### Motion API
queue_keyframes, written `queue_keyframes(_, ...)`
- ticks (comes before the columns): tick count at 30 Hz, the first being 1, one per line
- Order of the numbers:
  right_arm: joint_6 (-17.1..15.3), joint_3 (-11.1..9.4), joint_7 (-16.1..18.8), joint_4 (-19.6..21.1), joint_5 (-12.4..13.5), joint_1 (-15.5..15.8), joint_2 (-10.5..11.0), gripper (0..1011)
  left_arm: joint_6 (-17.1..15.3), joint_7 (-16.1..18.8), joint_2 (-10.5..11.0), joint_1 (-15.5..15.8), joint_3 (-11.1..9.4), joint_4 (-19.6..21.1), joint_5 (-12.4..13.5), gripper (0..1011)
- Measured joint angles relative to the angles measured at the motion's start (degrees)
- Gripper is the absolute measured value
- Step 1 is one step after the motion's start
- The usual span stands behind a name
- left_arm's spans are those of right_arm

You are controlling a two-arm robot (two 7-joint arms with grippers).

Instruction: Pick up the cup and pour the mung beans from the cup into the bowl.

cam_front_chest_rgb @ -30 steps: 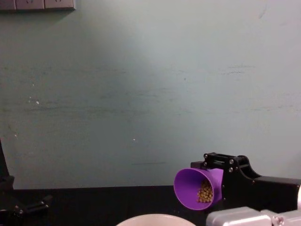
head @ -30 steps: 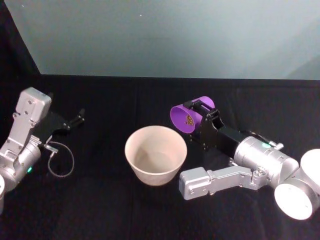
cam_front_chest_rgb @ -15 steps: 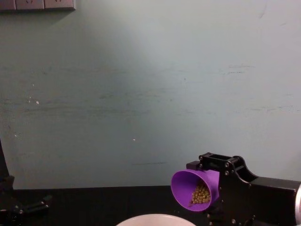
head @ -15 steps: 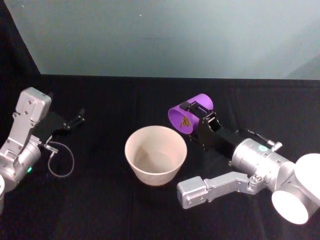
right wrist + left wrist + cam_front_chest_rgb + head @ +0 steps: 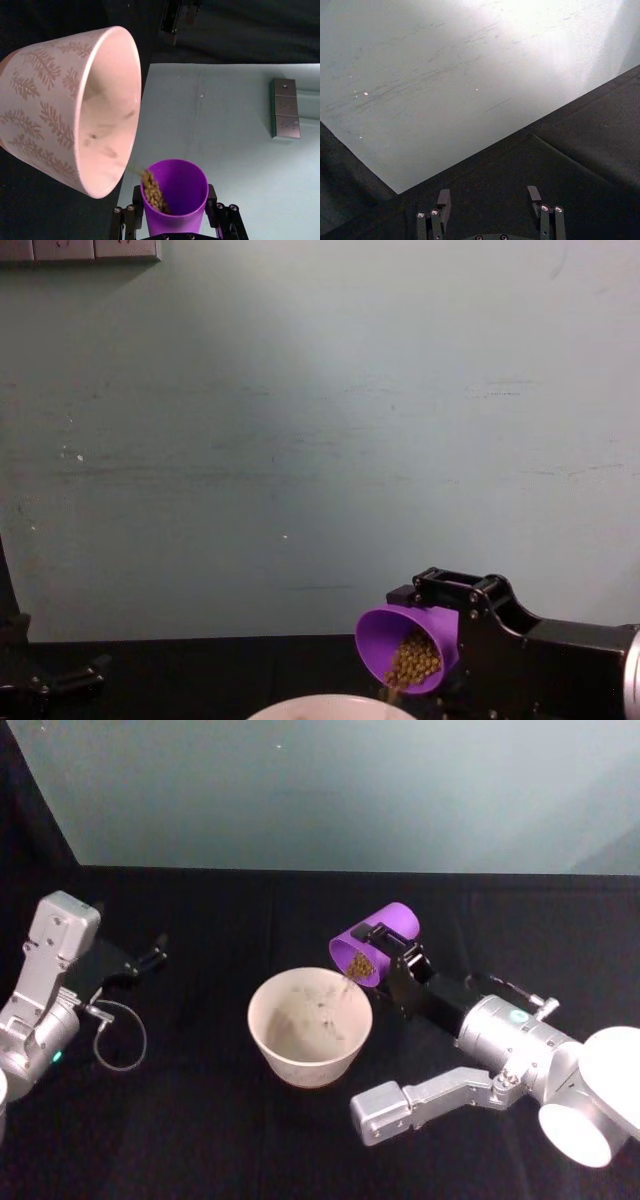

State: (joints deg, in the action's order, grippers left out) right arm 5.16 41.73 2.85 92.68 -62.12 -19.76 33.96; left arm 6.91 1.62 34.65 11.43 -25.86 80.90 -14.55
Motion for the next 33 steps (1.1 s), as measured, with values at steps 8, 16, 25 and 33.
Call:
queue_keyframes(8,0.1,1.0,-0.7,-0.1,-1.5,-0.4,0.2,729,0.0,0.0,0.0,0.0,0.0,0.0,0.0,1000)
queue_keyframes(16,0.1,1.6,-1.1,-0.2,-2.5,-0.6,0.5,729,0.0,0.0,0.0,0.0,0.0,0.0,0.0,1000)
queue_keyframes(25,-0.5,2.8,-1.8,-0.2,-4.9,-1.0,1.0,728,0.0,0.0,0.0,0.0,0.0,0.0,0.0,1000)
queue_keyframes(33,-1.2,3.8,-2.6,-0.1,-7.1,-1.5,1.4,729,0.0,0.0,0.0,0.0,0.0,0.0,0.0,1000)
